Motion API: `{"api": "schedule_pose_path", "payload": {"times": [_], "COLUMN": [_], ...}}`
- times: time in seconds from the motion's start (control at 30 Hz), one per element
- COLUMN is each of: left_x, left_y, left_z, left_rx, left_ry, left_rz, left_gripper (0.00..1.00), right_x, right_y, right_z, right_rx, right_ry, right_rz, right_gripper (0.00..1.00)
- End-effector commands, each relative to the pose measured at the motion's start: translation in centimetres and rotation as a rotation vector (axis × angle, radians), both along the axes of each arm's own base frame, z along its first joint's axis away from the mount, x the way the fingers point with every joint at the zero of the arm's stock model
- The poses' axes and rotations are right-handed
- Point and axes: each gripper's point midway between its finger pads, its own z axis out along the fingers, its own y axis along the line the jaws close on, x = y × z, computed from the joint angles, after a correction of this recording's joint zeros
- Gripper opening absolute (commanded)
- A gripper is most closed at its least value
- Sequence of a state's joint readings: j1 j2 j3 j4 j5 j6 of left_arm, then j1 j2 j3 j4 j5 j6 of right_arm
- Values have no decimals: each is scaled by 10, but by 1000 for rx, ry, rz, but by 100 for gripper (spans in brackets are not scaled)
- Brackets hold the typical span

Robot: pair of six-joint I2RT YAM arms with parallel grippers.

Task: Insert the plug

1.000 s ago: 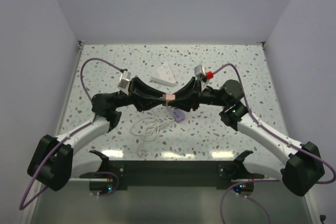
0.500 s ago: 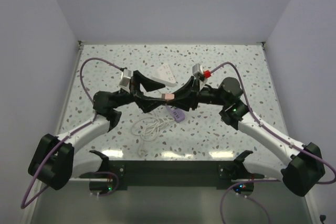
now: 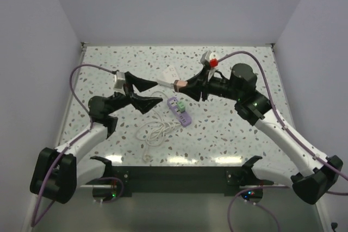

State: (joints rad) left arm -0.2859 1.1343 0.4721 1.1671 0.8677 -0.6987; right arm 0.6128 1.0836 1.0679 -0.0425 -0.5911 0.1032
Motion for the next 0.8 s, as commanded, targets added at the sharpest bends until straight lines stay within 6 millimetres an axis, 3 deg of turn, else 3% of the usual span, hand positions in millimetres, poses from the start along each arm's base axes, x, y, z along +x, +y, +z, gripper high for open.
{"api": "schedule_pose_path", "payload": {"times": [0.0,0.07,0.1,0.2,0.23,0.27,0.3,0.33,0.37,0.4,0.43,0.5,0.53,0.57,0.63,0.67,0.77], "left_x": [14,25,30,46,51,59,63,66,72,74,78,83,85,87,89,90,92], "left_y": [13,19,23,35,38,44,48,50,56,58,59,62,62,63,64,64,65], "left_z": [1,-5,-6,-12,-19,-20,-23,-28,-30,-31,-36,-39,-43,-43,-49,-49,-50], "left_rx": [20,34,47,81,100,102,115,126,132,136,145,154,162,164,174,177,182], "left_ry": [-43,-12,-21,4,35,50,53,74,81,87,106,116,129,127,142,143,145], "left_rz": [108,170,203,313,339,393,423,446,487,503,518,542,546,553,558,562,567], "left_gripper": [90,90,90,91,91,91,91,91,92,92,92,93,93,93,93,93,93], "right_x": [32,47,59,81,87,92,100,105,110,115,123,133,134,139,144,146,147], "right_y": [-9,-9,-4,-3,-1,1,3,4,4,2,4,9,5,7,8,12,16], "right_z": [-18,-29,-48,-50,-73,-82,-77,-99,-104,-102,-124,-128,-138,-162,-167,-185,-194], "right_rx": [-165,-231,-281,-358,-423,-450,-457,-513,-536,-562,-614,-645,-693,-743,-774,-806,-831], "right_ry": [52,67,115,151,210,231,227,273,287,292,323,335,361,401,420,450,470], "right_rz": [-128,-154,-169,-216,-216,-220,-237,-234,-245,-266,-264,-261,-267,-262,-261,-246,-237], "right_gripper": [0,0,0,0,0,0,0,0,0,0,0,0,0,0,0,0,0]}}
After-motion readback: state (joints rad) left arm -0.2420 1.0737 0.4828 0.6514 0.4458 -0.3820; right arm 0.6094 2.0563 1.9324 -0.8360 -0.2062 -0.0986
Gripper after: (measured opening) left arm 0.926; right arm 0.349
